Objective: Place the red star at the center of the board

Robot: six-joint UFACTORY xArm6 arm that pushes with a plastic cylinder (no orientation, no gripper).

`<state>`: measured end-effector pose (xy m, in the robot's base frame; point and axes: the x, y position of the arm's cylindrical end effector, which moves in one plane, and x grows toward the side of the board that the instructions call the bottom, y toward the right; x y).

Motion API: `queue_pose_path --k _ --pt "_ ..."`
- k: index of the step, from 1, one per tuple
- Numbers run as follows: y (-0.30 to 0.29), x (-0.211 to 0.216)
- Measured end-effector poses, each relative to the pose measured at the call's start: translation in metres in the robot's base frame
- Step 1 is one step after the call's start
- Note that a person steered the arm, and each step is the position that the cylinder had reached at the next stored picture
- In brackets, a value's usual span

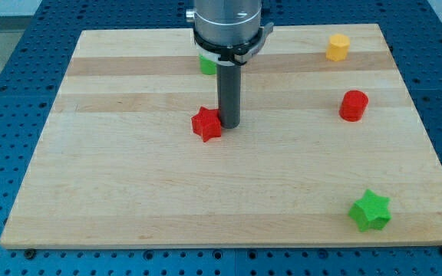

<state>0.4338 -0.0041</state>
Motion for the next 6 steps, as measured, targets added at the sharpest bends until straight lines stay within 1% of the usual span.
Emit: queue_pose_path --k 2,3,4,5,6 --pt "0.002 0.065" --pt "-0.053 0.069" --pt "-0.06 0.066" --pt "-0.054 0.013" --pt "-0.046 -0.018"
